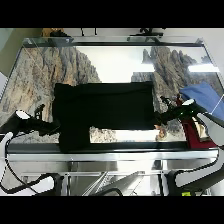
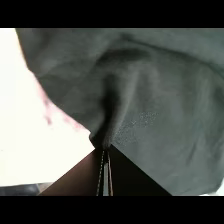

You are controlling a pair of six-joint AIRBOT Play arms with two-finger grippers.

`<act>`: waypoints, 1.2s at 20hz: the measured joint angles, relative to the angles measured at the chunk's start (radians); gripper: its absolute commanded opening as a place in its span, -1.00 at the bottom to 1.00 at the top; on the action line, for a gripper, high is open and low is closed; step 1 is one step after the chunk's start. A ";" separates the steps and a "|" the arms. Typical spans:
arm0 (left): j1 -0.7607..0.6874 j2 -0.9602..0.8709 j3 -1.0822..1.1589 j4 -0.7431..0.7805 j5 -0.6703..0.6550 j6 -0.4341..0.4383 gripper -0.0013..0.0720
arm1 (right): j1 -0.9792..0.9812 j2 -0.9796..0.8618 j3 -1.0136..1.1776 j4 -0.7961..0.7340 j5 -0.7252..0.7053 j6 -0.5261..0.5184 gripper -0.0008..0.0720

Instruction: Fold the shirts.

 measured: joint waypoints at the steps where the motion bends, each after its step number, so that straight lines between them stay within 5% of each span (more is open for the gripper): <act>1: 0.000 0.003 0.016 -0.003 -0.018 0.002 -0.93 | 0.001 0.009 -0.001 -0.005 0.001 0.000 -0.92; 16: 0.127 0.378 -0.006 -0.014 -0.235 0.002 -0.93 | -0.110 0.180 -0.003 -0.002 0.130 0.075 -0.92; 24: 0.038 0.224 0.293 -0.126 -0.154 0.007 -0.93 | -0.054 0.180 0.132 0.151 -0.107 -0.024 -0.92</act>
